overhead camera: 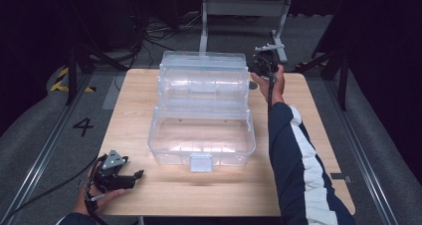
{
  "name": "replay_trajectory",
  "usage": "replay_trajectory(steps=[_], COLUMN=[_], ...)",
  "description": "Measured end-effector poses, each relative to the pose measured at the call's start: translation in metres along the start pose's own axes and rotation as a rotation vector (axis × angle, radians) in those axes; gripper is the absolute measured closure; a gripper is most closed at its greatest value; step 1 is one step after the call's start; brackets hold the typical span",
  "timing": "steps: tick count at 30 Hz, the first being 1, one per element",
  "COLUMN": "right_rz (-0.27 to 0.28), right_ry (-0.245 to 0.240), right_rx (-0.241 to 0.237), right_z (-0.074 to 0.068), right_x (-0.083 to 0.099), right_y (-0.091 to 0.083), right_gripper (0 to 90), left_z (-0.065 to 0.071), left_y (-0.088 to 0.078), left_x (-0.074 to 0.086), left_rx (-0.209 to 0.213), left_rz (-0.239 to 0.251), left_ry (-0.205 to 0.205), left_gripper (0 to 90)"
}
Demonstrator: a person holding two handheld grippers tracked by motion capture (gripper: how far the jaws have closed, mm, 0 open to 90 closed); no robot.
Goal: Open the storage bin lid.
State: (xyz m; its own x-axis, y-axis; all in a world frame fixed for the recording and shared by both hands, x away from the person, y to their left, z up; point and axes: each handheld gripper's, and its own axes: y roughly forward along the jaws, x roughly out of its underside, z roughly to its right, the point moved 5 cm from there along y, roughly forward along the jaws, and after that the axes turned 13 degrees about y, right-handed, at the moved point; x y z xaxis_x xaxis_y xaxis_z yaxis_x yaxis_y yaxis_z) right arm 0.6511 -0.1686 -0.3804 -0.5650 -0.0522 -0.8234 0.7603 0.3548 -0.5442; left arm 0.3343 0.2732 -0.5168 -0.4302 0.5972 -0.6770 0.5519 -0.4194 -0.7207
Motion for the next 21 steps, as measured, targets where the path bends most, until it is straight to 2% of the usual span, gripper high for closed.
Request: replay_trajectory(steps=[5,9,11,21], right_rz=[0.01,0.016,0.016,0.026], right_ry=[-0.024,-0.028,-0.046,-0.075], right_rx=[-0.004,-0.032,-0.034,-0.044], right_z=[0.0,0.0,0.003,0.007], right_x=[0.0,0.002,0.003,0.006], right_y=[-0.009,-0.014,-0.02,-0.043], right_gripper=[76.9,76.6,75.6,72.0], left_z=[0.001,0.0,0.0,0.0], left_y=[0.0,0.001,0.0,0.001], left_x=[0.0,0.0,0.0,0.0], left_rx=[0.004,-0.002,-0.003,-0.006], left_rz=[0.002,0.005,0.002,0.0], left_ry=[-0.004,-0.001,0.004,0.005], left_gripper=[22.2,22.2,22.2,22.1])
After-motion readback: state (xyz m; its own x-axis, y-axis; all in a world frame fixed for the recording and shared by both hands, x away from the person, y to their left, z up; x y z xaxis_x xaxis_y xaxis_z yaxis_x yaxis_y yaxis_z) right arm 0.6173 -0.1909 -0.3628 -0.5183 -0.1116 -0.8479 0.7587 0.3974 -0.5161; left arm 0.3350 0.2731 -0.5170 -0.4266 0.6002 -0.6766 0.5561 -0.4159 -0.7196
